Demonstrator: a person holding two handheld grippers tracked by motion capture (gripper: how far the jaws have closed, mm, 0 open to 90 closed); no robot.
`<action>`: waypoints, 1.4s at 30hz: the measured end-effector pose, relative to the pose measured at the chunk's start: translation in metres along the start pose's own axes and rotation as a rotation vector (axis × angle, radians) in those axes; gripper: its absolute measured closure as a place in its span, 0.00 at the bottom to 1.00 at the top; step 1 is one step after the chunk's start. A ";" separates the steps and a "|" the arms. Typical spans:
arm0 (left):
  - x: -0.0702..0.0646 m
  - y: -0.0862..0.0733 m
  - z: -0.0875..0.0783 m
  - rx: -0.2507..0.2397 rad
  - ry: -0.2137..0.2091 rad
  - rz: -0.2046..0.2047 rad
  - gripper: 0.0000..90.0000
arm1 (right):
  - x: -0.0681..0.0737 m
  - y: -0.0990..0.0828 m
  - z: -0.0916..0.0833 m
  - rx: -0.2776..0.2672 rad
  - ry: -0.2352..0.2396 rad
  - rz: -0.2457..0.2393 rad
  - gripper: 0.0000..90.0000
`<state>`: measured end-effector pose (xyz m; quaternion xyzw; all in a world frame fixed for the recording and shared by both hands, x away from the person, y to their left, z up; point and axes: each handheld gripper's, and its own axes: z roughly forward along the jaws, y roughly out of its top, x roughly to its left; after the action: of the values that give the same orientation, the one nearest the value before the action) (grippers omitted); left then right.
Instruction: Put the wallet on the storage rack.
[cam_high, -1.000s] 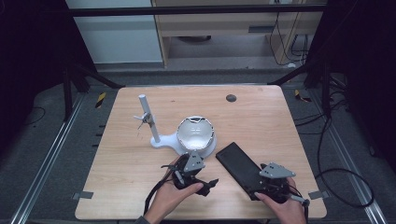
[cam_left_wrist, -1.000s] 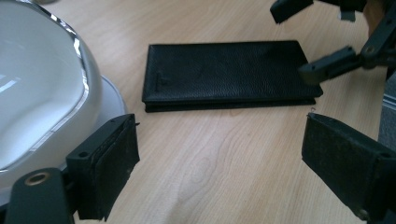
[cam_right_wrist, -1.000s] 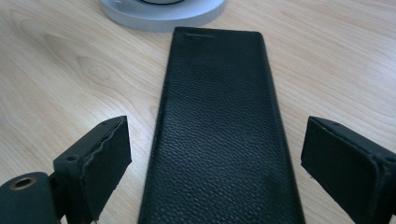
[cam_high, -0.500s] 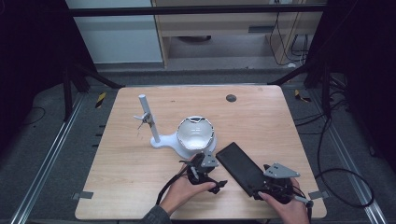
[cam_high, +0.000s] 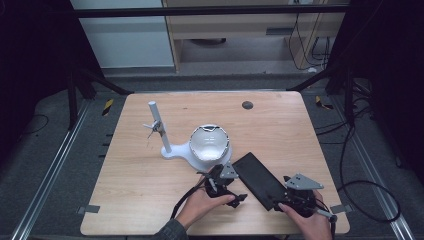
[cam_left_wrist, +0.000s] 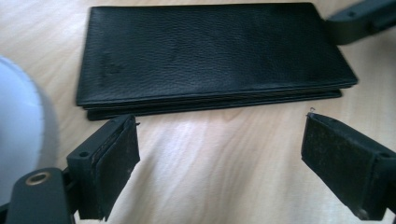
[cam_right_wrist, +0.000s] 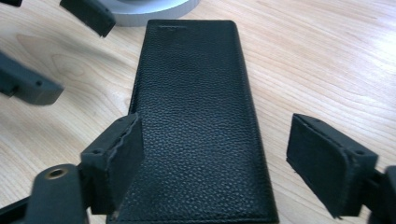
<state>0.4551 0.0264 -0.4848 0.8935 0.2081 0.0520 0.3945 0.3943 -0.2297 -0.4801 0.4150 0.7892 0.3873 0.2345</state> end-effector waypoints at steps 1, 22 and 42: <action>-0.001 0.000 0.001 0.007 -0.010 0.007 0.13 | -0.001 0.000 0.000 -0.002 -0.003 -0.001 0.22; -0.008 0.006 0.025 0.052 -0.118 -0.019 0.16 | -0.007 -0.002 -0.007 -0.012 -0.027 0.025 0.24; -0.005 0.014 0.026 0.002 -0.137 -0.043 0.16 | -0.003 -0.001 -0.019 -0.034 -0.010 0.005 0.22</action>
<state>0.4618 -0.0026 -0.4921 0.8908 0.1997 -0.0180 0.4078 0.3827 -0.2404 -0.4693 0.4149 0.7802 0.3993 0.2446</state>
